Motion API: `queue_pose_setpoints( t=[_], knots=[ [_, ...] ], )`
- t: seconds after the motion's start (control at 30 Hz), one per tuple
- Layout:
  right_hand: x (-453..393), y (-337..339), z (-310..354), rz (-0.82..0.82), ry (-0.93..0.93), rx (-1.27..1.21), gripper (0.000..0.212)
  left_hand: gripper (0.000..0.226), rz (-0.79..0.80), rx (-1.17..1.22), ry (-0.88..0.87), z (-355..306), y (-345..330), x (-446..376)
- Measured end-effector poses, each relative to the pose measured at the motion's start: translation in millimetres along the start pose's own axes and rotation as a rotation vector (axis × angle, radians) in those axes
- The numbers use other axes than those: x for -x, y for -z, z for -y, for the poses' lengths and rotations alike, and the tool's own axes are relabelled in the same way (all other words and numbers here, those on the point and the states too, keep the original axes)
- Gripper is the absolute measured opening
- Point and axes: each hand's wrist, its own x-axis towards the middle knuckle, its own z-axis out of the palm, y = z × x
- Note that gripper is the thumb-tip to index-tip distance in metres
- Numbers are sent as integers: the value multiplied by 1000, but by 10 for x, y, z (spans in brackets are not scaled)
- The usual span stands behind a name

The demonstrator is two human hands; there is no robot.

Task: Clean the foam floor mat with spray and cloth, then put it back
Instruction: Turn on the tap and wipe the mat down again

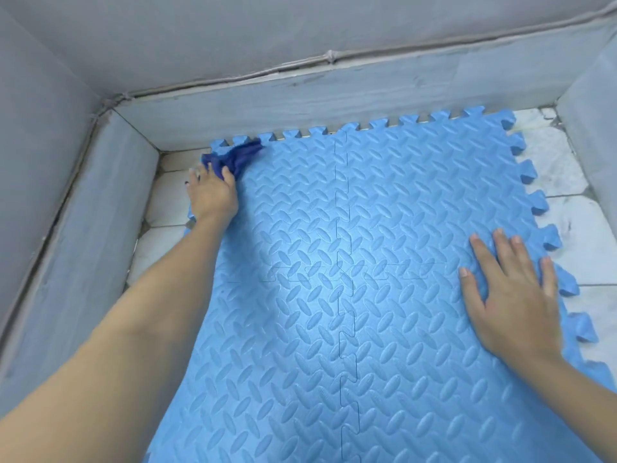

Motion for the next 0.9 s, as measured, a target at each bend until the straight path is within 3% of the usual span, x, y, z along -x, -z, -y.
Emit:
queue_pose_setpoints(
  t=[0.1,0.23,0.37,0.43,0.5,0.63,0.7,0.8,0.9],
  knots=[
    [-2,1,-9,10,-4,1,58,56,28,64,-46,-165,-26,72],
    [5,14,5,-2,-9,6,58,51,8,26,-426,-728,-248,784],
    [4,9,-5,-13,-2,-3,59,52,141,-54,-836,-1021,-329,1258],
    [-2,3,-15,-15,5,-3,58,55,163,-124,-920,-956,-308,1200],
    [3,0,-20,-14,12,-2,58,59,129,-150,-771,-791,-238,942],
    [1,8,-32,-15,8,-7,58,52,-35,-41,-194,-303,45,365],
    [-6,6,-26,-19,10,-1,57,53,-84,72,-24,-154,188,165],
    [-11,3,-22,-16,10,0,57,56,-40,179,-31,-266,211,46],
    [-12,1,-29,-15,9,6,56,52,63,122,-219,-608,-61,255]
  ],
)
